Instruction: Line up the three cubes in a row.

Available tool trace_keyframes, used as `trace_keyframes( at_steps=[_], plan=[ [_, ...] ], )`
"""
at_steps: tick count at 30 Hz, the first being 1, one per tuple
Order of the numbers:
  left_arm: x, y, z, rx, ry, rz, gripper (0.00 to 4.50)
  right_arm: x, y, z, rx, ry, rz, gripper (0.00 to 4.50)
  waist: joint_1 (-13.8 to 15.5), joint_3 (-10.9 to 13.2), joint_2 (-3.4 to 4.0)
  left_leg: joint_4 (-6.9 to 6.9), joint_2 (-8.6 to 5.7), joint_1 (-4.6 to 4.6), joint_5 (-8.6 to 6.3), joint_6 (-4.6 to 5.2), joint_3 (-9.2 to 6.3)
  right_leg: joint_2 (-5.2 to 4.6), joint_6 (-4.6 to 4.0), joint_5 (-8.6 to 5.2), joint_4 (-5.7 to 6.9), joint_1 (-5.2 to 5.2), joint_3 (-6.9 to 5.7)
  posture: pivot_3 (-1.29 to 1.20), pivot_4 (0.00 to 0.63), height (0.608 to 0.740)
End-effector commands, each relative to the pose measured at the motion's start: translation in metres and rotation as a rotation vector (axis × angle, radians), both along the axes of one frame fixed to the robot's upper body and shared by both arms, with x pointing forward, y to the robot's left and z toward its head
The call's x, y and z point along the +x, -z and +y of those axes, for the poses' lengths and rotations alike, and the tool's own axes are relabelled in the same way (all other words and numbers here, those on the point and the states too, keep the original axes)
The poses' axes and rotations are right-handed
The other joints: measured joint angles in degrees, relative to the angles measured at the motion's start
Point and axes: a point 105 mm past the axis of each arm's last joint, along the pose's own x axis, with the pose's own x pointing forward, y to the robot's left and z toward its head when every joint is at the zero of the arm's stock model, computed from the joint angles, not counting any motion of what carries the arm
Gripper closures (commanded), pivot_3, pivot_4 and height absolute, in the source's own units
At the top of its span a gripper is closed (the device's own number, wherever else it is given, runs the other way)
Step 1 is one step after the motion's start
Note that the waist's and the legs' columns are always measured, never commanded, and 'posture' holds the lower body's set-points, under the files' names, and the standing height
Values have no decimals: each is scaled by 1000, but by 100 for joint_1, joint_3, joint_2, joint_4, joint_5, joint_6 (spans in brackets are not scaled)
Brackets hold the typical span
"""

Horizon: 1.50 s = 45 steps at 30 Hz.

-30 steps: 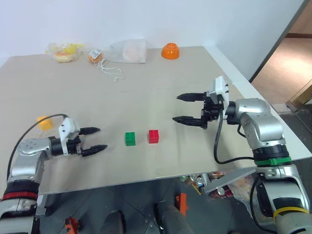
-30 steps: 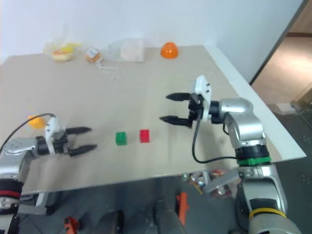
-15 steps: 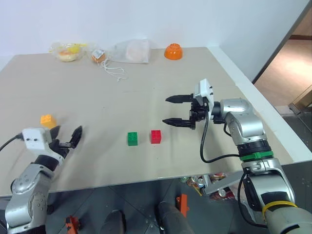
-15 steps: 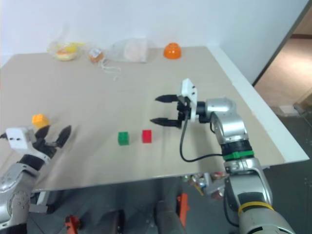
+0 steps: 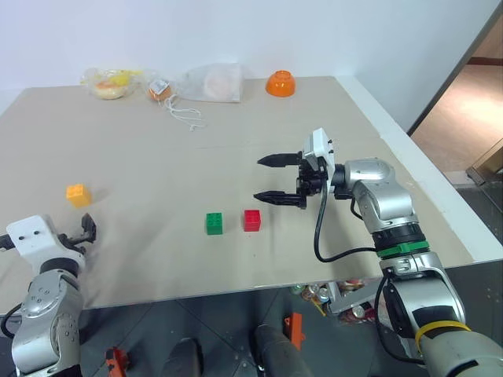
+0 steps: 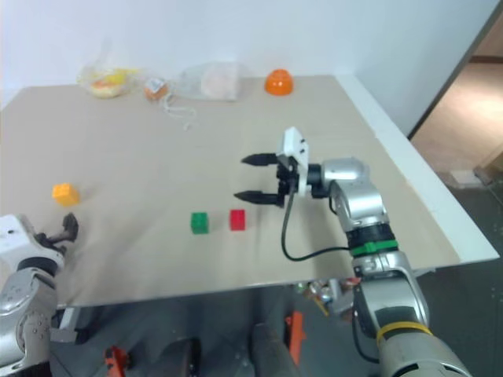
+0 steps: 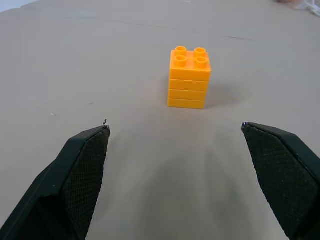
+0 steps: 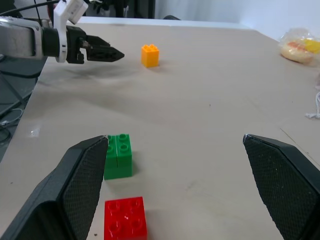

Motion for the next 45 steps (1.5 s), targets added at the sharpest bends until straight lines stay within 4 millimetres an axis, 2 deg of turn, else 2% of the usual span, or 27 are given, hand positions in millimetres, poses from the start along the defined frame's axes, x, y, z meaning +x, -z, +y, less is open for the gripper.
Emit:
trace_keyframes(
  at_steps=[1,7,17,25,27,32,35,39,43,45],
  plan=[
    [5,-15,12,65,-18,-26,120,-1,-24,8,75,7,-64,0,-1,0,0,0,0,0,0,0,-1,1,-1,1,0,0,0,0,150,740],
    [19,-17,20,83,-15,-26,120,1,-32,15,164,56,-41,0,4,-1,-1,0,1,-6,-1,-3,-1,0,-1,1,-2,-2,-1,0,150,740],
    [50,-12,15,106,60,-3,120,-4,-34,12,169,62,-49,0,12,-1,-2,0,1,-9,-1,-3,-4,1,-1,1,-2,-4,-4,0,150,740],
    [65,-16,20,94,34,-17,120,-3,-32,9,154,72,-51,0,12,-2,-4,-1,1,-9,-1,-3,-4,0,0,2,-3,-3,-3,0,150,740],
    [67,-16,21,96,31,-18,643,-2,-31,8,148,74,-51,0,12,-2,-4,-1,1,-10,-1,-3,-4,0,0,2,-3,-4,-3,0,150,740],
    [68,-15,20,93,30,-25,2343,-1,-30,6,143,84,-50,0,12,-2,-4,-2,1,-10,-1,-3,-4,0,0,2,-3,-4,-3,0,150,740],
    [67,-12,22,81,20,-21,3210,-1,-29,5,139,86,-49,0,12,-2,-4,-2,1,-10,-1,-3,-4,0,1,2,-3,-4,-3,0,150,740],
    [70,-13,22,83,28,-20,3233,0,-28,4,133,88,-50,0,12,-2,-4,-1,1,-9,-1,-3,-4,0,1,2,-2,-4,-3,0,150,740],
    [83,-17,12,81,144,-25,3233,-9,-27,-3,99,44,-22,0,24,-2,-4,-2,0,-8,0,-4,-6,1,2,4,-1,-3,-5,0,150,740],
    [89,-22,1,60,233,-54,3233,-15,-24,-7,79,19,-5,0,32,-2,-4,-1,-1,-10,0,-5,-6,-1,2,4,-3,-2,-5,0,150,740]
  ],
)
